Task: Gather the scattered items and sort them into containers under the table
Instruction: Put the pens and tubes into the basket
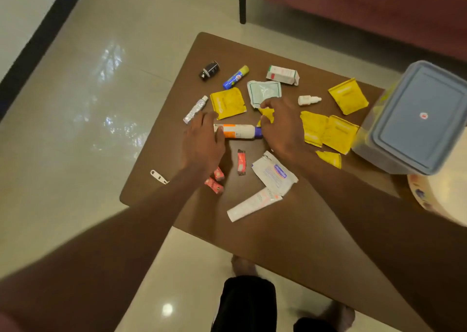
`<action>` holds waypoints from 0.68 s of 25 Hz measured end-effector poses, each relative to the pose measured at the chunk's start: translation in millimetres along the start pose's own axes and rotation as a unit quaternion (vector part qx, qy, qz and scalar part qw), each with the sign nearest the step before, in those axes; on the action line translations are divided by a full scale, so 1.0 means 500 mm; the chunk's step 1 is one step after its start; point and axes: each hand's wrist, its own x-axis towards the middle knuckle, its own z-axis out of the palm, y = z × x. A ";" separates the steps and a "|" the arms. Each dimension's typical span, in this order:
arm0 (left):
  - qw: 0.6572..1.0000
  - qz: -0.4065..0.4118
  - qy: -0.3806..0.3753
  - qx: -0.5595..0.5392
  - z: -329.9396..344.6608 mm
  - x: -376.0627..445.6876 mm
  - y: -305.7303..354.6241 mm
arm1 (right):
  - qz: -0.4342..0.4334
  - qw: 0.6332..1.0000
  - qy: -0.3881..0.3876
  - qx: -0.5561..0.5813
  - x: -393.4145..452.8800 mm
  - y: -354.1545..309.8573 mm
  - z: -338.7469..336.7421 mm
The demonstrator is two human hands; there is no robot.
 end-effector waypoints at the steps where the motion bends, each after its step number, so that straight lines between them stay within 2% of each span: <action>1: 1.000 0.008 0.003 -0.002 -0.006 0.032 -0.014 | -0.037 0.999 -0.007 -0.026 0.024 -0.012 0.016; 4: 1.000 0.015 0.013 -0.007 -0.013 0.116 -0.073 | -0.114 0.984 -0.043 -0.130 0.107 -0.046 0.066; 8: 1.000 0.004 -0.013 -0.018 -0.026 0.179 -0.114 | -0.173 0.945 -0.105 -0.259 0.199 -0.092 0.091; 14: 0.998 -0.022 -0.060 -0.003 -0.022 0.157 -0.130 | -0.184 0.921 -0.120 -0.323 0.232 -0.105 0.115; 17: 0.998 -0.015 -0.062 -0.003 -0.021 0.137 -0.131 | -0.174 0.932 -0.111 -0.297 0.227 -0.083 0.114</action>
